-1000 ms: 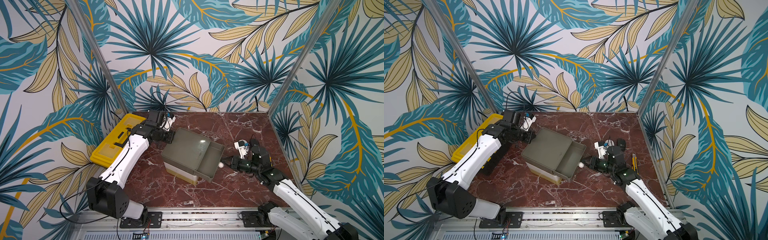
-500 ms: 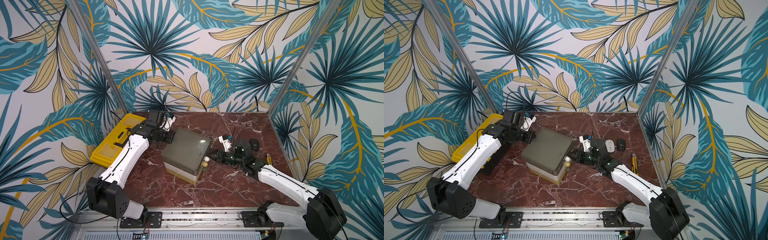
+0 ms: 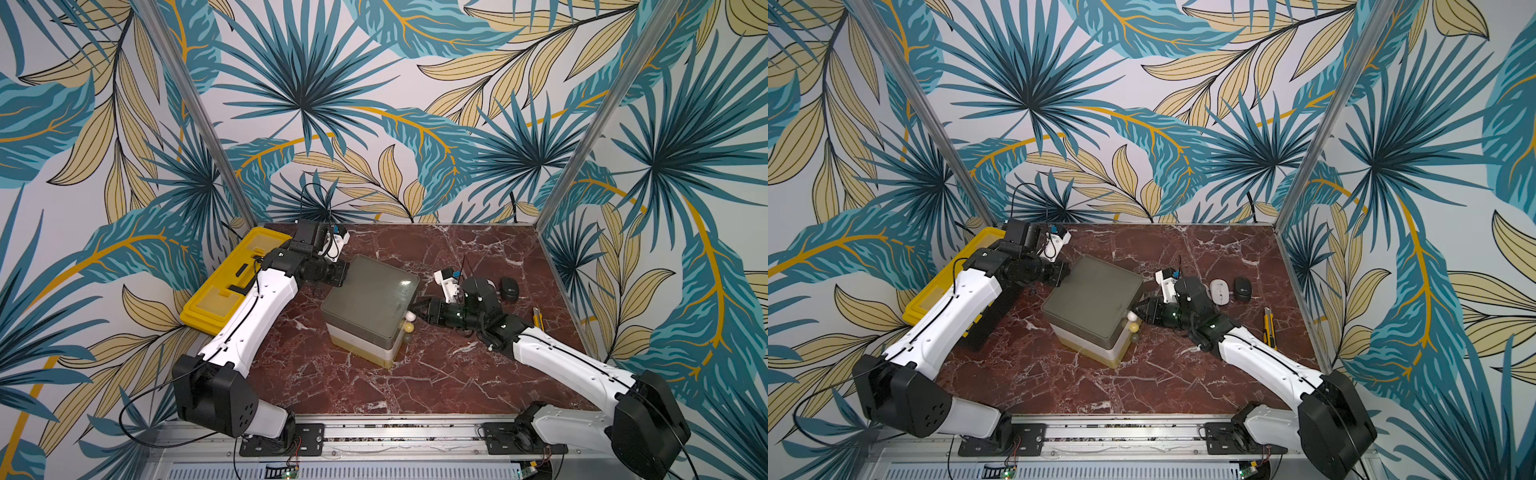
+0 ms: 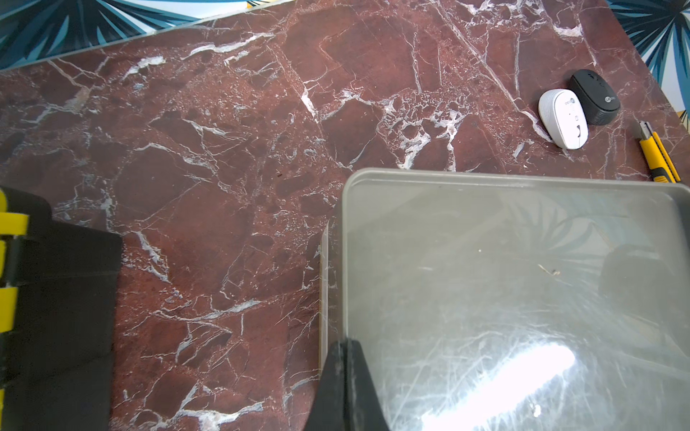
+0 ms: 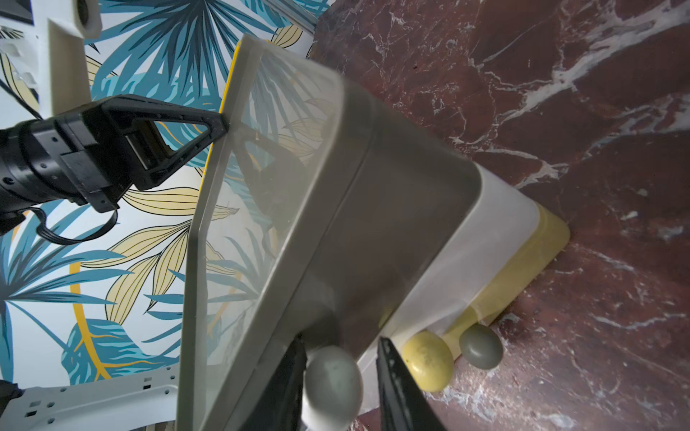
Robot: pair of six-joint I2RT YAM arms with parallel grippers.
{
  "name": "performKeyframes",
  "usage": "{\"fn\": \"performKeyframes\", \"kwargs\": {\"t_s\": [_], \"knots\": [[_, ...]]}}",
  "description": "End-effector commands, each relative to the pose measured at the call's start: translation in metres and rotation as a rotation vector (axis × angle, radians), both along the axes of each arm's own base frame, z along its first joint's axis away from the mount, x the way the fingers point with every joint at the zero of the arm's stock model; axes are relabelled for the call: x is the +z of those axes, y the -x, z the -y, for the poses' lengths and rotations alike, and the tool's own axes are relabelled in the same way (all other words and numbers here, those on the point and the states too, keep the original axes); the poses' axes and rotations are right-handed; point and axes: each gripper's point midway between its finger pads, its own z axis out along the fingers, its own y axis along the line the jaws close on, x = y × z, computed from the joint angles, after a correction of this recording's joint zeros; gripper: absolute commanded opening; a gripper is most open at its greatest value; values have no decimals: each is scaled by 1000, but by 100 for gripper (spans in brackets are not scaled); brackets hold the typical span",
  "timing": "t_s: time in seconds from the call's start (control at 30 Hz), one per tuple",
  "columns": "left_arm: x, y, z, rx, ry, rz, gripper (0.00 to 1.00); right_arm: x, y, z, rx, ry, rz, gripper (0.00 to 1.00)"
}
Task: Take the mice out of the drawer
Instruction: Close the drawer in the storage box, then open the drawer in the storage box.
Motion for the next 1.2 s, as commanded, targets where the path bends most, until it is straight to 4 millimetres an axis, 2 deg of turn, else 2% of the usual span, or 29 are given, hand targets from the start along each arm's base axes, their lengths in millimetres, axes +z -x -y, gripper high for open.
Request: {"fn": "performKeyframes", "kwargs": {"t_s": [0.0, 0.13, 0.4, 0.5, 0.8, 1.07, 1.17], "knots": [[-22, 34, 20, -86, 48, -171, 0, -1, 2, 15, -55, 56, 33, 43], [-22, 33, 19, -82, 46, -168, 0, -19, 8, 33, -138, 60, 33, 55], [-22, 34, 19, -83, 45, -169, 0, -63, 19, 42, -185, 7, -39, 56], [-21, 33, 19, -81, 45, -167, 0, -68, 22, 38, -162, -20, -28, 56], [-21, 35, 18, -82, 44, -166, 0, -73, 16, 7, -65, -152, -60, 57], [-22, 34, 18, -80, 41, -170, 0, -72, 17, -2, -29, -170, -74, 56], [-22, 34, 19, -81, 41, -166, 0, -75, 20, -3, -21, -159, -97, 52]]}}
